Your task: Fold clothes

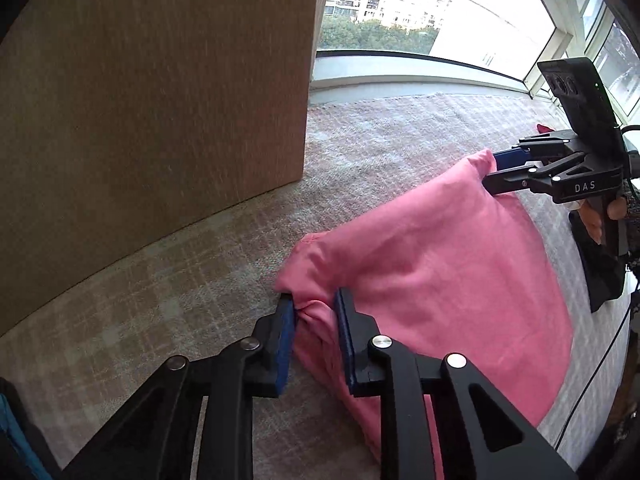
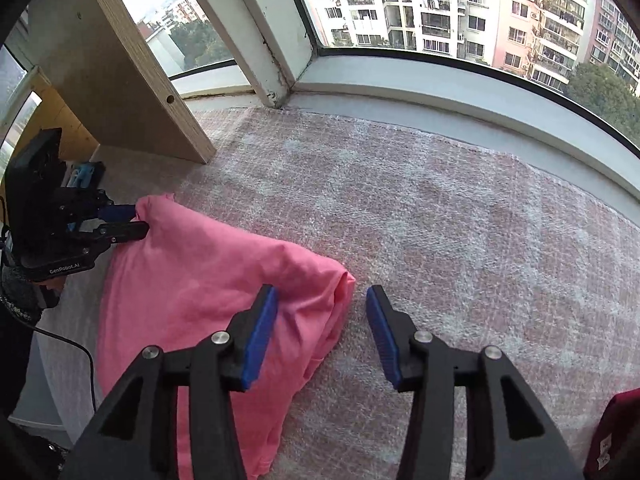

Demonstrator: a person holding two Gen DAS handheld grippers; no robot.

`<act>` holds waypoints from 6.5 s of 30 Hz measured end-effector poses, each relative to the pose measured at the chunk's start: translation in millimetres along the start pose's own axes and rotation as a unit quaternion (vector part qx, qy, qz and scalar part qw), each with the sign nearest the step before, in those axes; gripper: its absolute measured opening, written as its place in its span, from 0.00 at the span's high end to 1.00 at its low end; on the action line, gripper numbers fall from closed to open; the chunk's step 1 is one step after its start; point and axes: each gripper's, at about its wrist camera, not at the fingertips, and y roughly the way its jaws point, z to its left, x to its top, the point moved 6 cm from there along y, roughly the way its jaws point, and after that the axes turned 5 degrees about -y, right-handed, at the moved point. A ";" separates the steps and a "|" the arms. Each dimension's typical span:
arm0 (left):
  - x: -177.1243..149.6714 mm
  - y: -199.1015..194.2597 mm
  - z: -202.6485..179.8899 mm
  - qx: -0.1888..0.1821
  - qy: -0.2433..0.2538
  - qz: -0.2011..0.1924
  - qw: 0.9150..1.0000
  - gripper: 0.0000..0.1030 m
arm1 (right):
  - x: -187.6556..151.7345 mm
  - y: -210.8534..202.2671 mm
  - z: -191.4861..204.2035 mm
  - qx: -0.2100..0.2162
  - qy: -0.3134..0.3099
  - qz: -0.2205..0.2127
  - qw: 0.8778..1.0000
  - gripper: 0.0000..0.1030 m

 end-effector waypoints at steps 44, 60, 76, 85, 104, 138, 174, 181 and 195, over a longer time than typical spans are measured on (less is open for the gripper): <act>-118.4 -67.9 -82.9 -0.095 0.049 0.007 0.994 0.93 | -75.0 -158.4 122.2 0.039 -0.096 -0.107 0.989 0.91; -182.9 -74.0 -154.6 -0.113 0.042 -0.045 0.992 0.86 | -189.0 -108.1 143.1 0.042 -0.012 -0.056 0.997 0.83; -148.2 3.5 -180.8 -0.092 0.066 0.006 0.994 0.72 | -143.1 -88.0 81.1 0.066 0.056 -0.019 0.996 0.83; -110.8 -13.9 -183.1 -0.073 0.107 0.004 0.992 0.70 | -64.7 -27.0 36.4 0.107 0.119 0.001 0.987 0.83; -82.0 6.6 -95.4 -0.071 0.000 -0.021 0.997 0.65 | -60.2 -1.2 77.9 -0.005 -0.013 0.029 0.999 0.74; -140.9 10.2 -118.4 0.052 -0.130 0.011 0.990 0.35 | -160.9 -32.1 93.0 -0.039 0.070 -0.026 0.996 0.20; -140.6 2.3 -133.5 -0.094 -0.142 0.003 0.985 0.91 | -158.3 -10.5 120.8 0.181 0.134 -0.011 0.974 0.85; -131.1 -10.0 -155.2 -0.115 -0.132 -0.017 0.984 0.91 | -153.7 -16.1 142.7 0.182 0.129 -0.006 0.975 0.85; -161.1 -149.2 -160.4 -0.027 -0.107 -0.109 0.988 0.91 | -124.4 -97.9 256.8 0.180 0.011 -0.065 0.981 0.86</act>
